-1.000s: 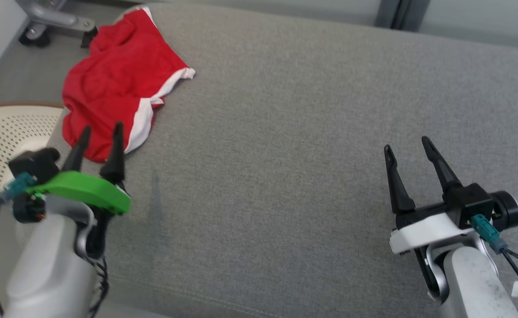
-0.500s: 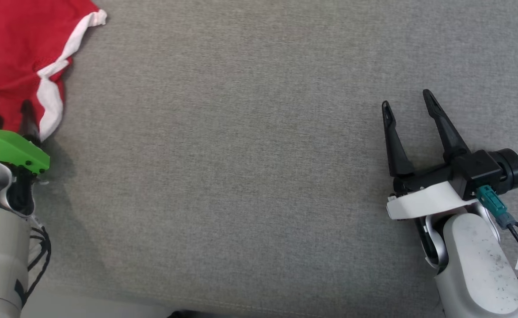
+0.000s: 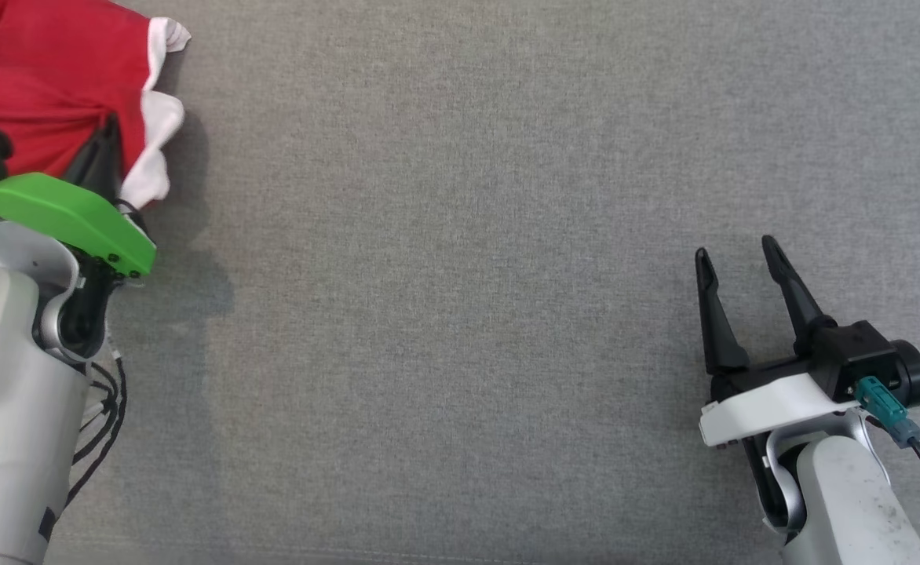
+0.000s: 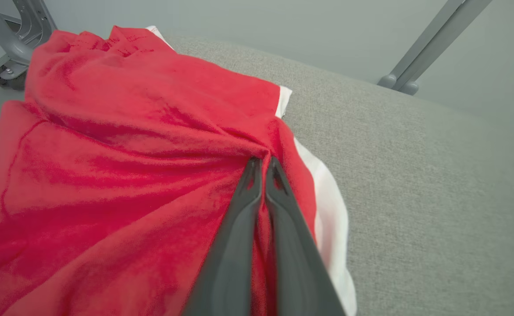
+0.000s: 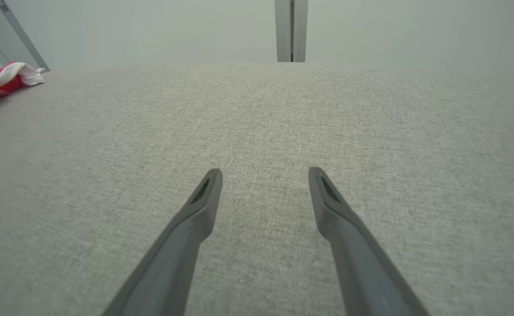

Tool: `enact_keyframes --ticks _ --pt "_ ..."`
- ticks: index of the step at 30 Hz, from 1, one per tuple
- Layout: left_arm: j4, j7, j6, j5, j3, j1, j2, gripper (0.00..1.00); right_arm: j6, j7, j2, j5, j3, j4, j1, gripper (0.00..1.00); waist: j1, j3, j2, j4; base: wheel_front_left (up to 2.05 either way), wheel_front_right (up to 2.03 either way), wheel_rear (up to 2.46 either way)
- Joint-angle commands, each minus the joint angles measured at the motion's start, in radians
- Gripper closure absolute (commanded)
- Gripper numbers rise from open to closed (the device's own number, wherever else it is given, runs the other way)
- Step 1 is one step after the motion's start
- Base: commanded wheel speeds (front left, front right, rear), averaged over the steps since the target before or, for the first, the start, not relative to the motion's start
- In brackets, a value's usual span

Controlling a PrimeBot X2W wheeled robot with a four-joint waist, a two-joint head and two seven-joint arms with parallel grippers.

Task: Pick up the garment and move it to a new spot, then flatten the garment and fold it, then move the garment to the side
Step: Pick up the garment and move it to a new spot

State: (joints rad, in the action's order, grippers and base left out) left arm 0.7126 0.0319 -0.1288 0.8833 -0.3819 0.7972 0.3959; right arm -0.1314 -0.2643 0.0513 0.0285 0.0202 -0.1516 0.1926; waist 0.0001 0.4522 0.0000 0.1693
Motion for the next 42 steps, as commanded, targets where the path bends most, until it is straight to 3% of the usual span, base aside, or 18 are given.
enact_keyframes --ticks 1,7,11,17,24,29,32,33,37,42 --pt "-0.078 -0.021 -0.002 0.023 -0.024 -0.029 0.015 1.00 0.002 0.000 0.000 0.022 0.007 0.000 -0.017 0.00 -0.0001 -0.121 0.0000 0.010 0.00 0.00 0.00" --pt "-0.448 -0.144 -0.003 0.100 -0.087 -0.123 0.057 1.00 0.002 0.000 0.000 0.088 0.028 0.001 -0.051 0.00 -0.0001 -0.217 0.0000 -0.050 0.00 0.00 0.00" --pt "-0.694 -0.225 0.037 0.155 -0.113 -0.190 0.049 1.00 0.002 0.000 0.000 0.122 0.034 0.002 -0.073 0.00 -0.0001 -0.257 0.0000 -0.113 0.00 0.00 0.00" --pt "-1.008 -0.329 0.119 0.235 -0.187 -0.244 -0.022 1.00 0.002 0.000 0.000 0.155 0.027 0.001 -0.114 0.00 -0.0001 -0.295 0.0000 -0.210 0.00 0.00 0.00" --pt "-1.179 -0.390 0.238 0.312 -0.258 -0.272 -0.130 1.00 0.002 0.000 -0.001 0.182 0.035 0.012 -0.141 0.00 -0.0001 -0.303 0.0000 -0.329 0.00 0.00 0.00" --pt "-1.146 -0.399 0.339 0.362 -0.232 -0.284 -0.172 1.00 0.002 0.000 -0.001 0.196 0.030 0.022 -0.145 0.00 -0.0001 -0.278 0.0000 -0.395 0.00 0.00 0.00" --pt "-1.041 -0.374 0.387 0.360 -0.189 -0.258 -0.191 1.00 0.002 0.000 -0.001 0.204 0.030 0.025 -0.141 0.00 -0.0001 -0.253 0.0000 -0.427 0.00 0.00 0.00" --pt "-0.942 -0.353 0.405 0.345 -0.161 -0.231 -0.193 1.00 0.002 0.000 -0.001 0.209 0.034 0.027 -0.136 0.00 -0.0001 -0.236 0.0000 -0.444 0.00 0.00 0.00" --pt "-0.714 -0.284 0.411 0.296 -0.103 -0.179 -0.172 1.00 0.002 0.000 -0.001 0.217 0.052 0.027 -0.117 0.00 -0.0001 -0.202 0.0000 -0.481 0.00 0.00 0.00" --pt "-0.449 -0.197 0.387 0.260 -0.033 -0.124 -0.128 1.00 0.002 0.000 -0.001 0.224 0.049 0.028 -0.108 0.00 -0.0001 -0.173 0.0000 -0.509 0.00 0.00 0.00"
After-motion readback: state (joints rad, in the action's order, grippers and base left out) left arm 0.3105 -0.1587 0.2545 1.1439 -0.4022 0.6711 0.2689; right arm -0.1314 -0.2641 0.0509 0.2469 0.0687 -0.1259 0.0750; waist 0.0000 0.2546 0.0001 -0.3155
